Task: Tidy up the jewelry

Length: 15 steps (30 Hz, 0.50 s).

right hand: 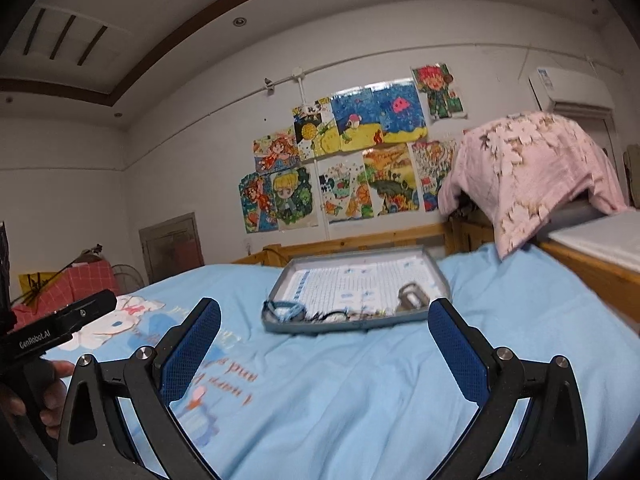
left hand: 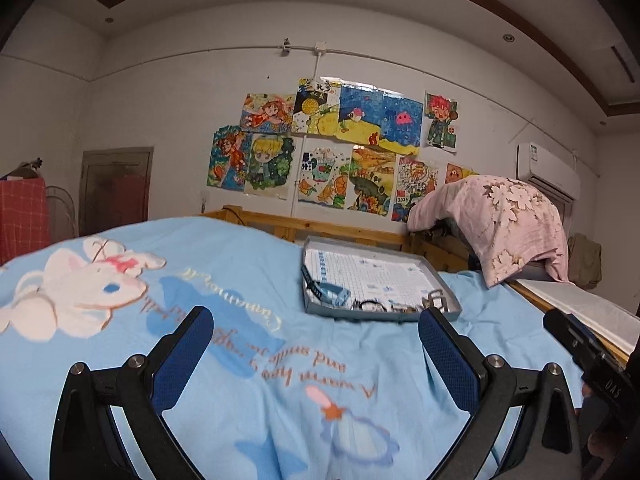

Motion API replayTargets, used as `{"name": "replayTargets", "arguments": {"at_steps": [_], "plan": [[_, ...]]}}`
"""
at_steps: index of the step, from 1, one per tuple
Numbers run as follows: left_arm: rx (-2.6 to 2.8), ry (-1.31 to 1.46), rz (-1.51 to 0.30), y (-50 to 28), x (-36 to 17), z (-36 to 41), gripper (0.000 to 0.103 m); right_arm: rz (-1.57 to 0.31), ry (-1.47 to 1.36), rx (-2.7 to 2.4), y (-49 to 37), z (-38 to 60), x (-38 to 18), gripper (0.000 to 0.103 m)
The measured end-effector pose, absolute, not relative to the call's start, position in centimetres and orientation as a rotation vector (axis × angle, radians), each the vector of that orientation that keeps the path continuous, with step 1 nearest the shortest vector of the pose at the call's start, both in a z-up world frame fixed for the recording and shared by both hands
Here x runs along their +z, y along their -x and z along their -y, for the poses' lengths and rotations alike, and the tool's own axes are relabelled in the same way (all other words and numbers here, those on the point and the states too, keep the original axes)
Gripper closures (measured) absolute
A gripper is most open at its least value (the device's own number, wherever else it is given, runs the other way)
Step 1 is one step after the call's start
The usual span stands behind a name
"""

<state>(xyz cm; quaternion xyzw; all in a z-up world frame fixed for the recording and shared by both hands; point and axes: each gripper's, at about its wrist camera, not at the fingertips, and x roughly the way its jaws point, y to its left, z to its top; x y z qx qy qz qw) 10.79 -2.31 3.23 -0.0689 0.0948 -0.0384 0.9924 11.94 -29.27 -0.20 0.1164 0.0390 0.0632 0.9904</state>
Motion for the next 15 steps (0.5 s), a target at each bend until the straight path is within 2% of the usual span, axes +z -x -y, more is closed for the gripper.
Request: {"name": "replayTargets", "arguments": {"at_steps": [15], "plan": [[-0.030, 0.106, -0.215, -7.9, 0.5, 1.0, 0.000, -0.132, -0.180, 0.059, -6.7, 27.2, -2.4, 0.001]]}}
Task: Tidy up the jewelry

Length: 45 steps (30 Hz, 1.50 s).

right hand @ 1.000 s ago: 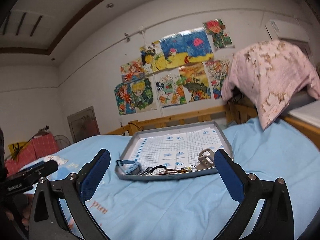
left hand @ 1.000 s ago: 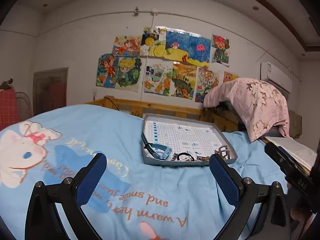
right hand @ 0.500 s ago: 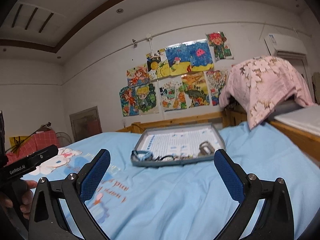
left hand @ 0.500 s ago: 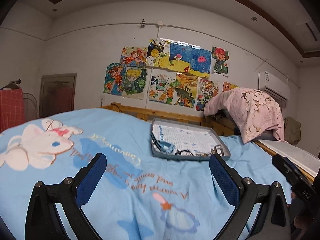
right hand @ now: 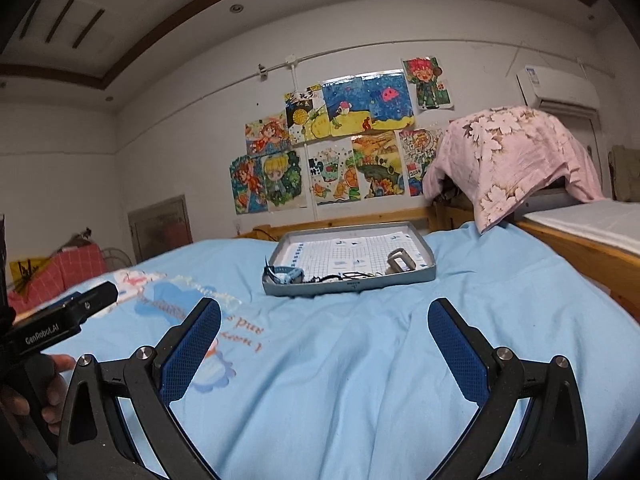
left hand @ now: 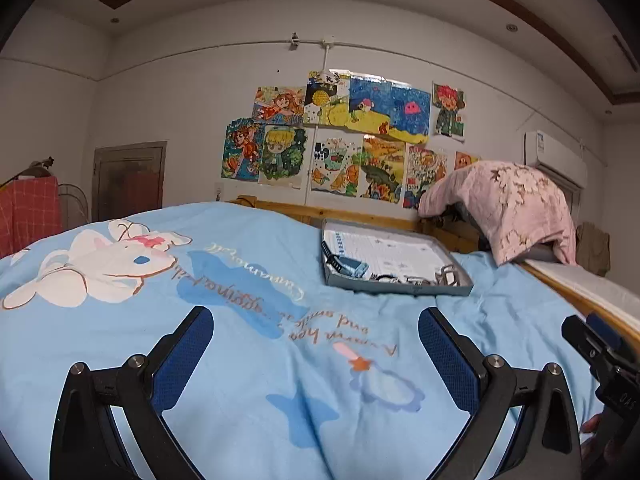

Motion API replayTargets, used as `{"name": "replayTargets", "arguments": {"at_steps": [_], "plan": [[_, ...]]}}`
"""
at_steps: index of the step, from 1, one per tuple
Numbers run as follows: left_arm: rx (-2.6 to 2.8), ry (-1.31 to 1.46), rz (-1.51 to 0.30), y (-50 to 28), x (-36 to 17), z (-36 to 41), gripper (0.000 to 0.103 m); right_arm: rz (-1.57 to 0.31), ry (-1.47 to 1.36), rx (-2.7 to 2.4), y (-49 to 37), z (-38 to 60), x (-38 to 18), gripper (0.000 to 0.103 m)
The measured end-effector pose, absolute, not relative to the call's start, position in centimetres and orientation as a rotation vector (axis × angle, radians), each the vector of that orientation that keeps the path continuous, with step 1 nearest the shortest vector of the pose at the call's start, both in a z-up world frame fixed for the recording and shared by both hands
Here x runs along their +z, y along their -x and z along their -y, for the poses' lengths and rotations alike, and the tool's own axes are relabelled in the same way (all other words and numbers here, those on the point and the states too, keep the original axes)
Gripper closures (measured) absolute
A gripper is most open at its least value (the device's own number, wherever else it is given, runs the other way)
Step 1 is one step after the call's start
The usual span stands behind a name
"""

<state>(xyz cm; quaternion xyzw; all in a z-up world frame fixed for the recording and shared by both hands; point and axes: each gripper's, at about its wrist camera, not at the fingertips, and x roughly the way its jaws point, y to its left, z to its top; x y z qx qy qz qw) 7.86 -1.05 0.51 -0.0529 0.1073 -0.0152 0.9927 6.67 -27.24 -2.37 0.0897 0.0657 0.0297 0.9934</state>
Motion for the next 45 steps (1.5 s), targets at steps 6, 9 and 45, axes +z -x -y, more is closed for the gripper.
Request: {"name": "replayTargets", "arguments": {"at_steps": [6, 9, 45], "plan": [[-0.069, 0.146, -0.246, -8.2, -0.6, 0.2, 0.000, -0.145, -0.083, 0.052, -6.6, 25.6, -2.2, 0.001], [-0.074, 0.142, -0.252, -8.3, -0.9, 0.3, 0.000, -0.156, -0.058, 0.056, -6.8, 25.1, -2.1, 0.001], [-0.072, 0.125, -0.262, -8.5, -1.2, 0.4, 0.000, -0.178, -0.106, 0.020, -7.3, 26.0, -2.5, 0.001]]}}
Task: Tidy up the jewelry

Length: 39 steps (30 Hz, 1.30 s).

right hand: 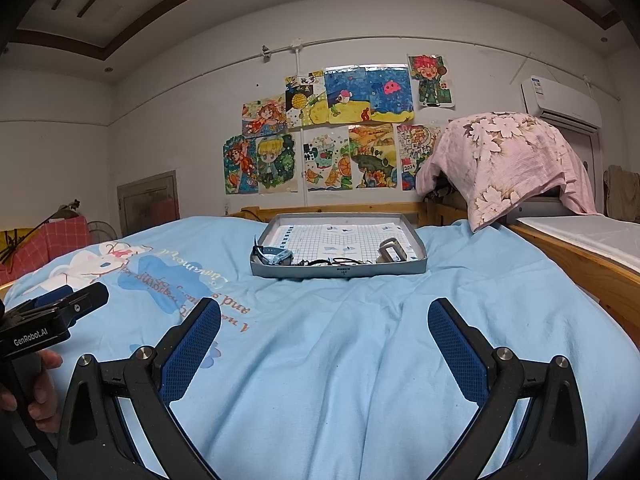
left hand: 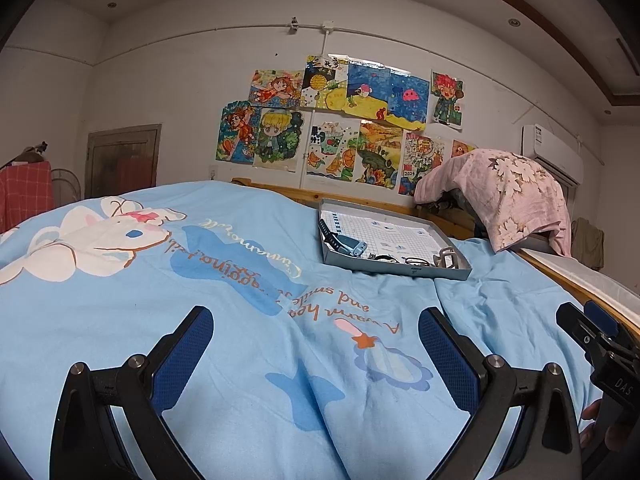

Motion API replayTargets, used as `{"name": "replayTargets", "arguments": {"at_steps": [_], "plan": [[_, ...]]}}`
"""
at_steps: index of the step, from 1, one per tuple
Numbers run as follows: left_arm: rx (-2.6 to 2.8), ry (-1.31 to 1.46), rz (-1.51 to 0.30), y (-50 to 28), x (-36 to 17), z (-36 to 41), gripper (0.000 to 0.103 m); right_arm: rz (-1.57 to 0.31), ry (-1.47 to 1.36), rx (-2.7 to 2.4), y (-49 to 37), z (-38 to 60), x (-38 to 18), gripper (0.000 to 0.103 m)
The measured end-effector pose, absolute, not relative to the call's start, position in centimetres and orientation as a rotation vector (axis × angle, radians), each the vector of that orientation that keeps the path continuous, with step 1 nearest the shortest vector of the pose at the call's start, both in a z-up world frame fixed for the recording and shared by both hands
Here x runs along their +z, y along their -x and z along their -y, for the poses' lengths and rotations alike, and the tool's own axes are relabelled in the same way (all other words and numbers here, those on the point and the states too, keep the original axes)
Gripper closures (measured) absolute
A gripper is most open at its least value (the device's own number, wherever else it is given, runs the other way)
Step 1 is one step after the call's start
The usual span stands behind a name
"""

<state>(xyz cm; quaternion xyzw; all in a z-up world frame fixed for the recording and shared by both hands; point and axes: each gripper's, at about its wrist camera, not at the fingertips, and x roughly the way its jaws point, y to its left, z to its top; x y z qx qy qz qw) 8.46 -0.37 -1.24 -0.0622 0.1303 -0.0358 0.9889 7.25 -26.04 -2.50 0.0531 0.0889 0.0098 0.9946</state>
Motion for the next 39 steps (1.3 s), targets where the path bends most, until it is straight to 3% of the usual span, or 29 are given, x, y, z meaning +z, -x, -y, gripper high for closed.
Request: {"name": "replayTargets", "arguments": {"at_steps": [39], "plan": [[-0.072, 0.125, -0.260, -8.45, -1.30, 0.47, 0.000, -0.182, -0.128, 0.009, -7.19, 26.10, -2.63, 0.001]]}}
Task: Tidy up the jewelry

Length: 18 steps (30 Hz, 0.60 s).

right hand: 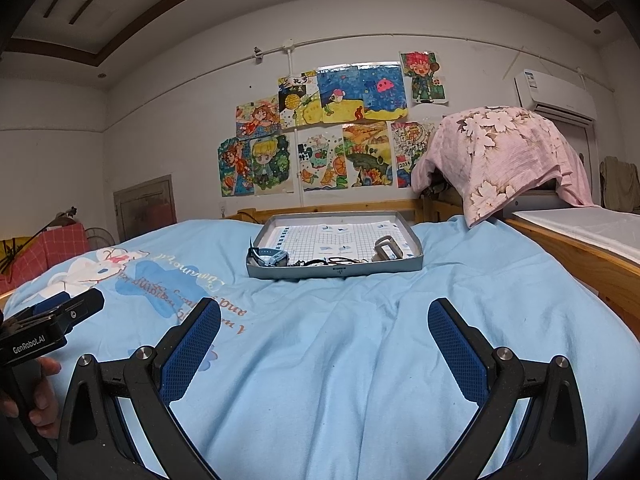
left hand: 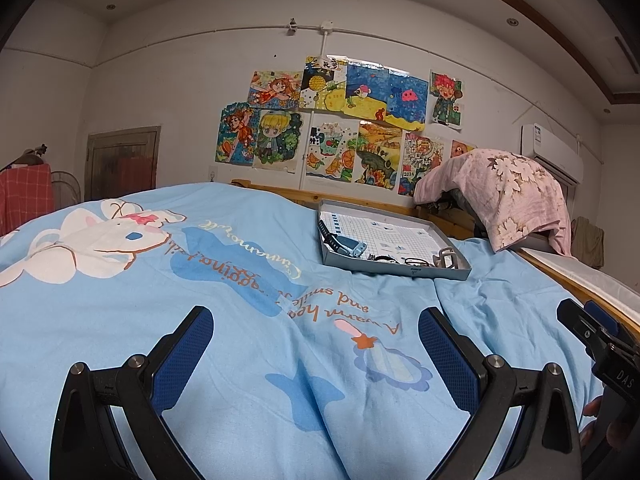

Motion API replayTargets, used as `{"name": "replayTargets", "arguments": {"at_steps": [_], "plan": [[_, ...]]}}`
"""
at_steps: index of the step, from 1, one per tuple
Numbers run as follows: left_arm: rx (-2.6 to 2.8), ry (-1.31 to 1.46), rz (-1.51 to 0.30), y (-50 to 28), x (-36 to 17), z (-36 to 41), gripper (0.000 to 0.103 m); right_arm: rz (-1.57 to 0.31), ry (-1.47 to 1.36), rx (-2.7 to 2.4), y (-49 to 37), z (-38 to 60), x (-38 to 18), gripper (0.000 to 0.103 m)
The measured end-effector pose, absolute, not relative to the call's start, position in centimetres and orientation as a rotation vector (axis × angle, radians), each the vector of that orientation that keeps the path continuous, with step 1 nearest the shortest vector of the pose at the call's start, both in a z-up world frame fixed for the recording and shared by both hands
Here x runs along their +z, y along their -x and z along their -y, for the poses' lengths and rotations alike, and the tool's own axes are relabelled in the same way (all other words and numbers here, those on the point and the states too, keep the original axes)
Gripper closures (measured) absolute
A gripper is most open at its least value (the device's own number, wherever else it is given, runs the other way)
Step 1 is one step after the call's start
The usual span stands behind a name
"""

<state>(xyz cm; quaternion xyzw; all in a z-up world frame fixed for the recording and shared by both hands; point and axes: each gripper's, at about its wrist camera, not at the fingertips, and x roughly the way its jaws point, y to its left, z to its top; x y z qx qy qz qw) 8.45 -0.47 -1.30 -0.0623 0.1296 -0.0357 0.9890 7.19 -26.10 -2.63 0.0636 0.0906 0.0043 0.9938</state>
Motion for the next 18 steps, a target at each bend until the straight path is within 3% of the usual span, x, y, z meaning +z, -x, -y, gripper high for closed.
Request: {"name": "replayTargets", "arguments": {"at_steps": [18], "plan": [[-0.045, 0.093, -0.250, -8.49, -1.07, 0.49, 0.000, -0.185, -0.139, 0.006, -7.21, 25.93, -2.71, 0.001]]}}
